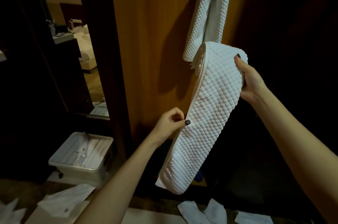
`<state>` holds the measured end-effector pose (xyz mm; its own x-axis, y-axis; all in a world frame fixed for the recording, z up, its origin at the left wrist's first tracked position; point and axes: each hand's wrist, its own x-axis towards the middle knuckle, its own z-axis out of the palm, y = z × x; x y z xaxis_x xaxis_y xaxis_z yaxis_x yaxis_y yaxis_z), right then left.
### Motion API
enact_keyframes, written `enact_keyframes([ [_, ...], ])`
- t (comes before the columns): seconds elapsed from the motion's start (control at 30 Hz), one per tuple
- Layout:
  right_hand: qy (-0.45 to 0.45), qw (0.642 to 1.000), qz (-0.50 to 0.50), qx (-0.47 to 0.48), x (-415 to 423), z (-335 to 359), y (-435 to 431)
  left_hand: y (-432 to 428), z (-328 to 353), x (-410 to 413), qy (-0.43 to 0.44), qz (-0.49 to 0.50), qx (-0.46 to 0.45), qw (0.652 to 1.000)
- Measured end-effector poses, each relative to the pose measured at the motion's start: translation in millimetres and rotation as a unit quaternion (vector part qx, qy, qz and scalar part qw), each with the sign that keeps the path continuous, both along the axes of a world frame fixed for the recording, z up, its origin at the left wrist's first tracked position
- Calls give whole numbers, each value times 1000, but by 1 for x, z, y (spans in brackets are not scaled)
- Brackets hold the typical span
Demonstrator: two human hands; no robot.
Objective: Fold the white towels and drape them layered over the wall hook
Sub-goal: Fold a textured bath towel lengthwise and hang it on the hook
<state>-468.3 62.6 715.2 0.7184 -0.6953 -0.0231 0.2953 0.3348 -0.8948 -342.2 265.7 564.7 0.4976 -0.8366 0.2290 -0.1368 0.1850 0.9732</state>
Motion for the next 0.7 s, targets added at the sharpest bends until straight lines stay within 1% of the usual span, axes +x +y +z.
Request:
enact_keyframes([
  [0.13,-17,999,13,29,4,-1,2,-1,6,-1,-33,-13,16,999],
  [0.23,-20,999,19,39,6,-6,3,-4,7,-3,-17,20,18,999],
  [0.33,-11,999,19,29,7,-8,3,-5,3,-9,-82,26,29,996],
  [0.47,-14,999,23,20,7,-10,1,-3,3,-13,-96,9,13,995],
  [0.53,-16,999,28,18,6,-10,-2,-3,3,-14,-111,30,0,993],
  [0.63,-13,1000,23,12,5,-8,-5,-6,3,-17,-137,111,-36,984],
  [0.7,-12,1000,21,17,5,-9,-6,-9,3,-19,-164,101,-30,981],
])
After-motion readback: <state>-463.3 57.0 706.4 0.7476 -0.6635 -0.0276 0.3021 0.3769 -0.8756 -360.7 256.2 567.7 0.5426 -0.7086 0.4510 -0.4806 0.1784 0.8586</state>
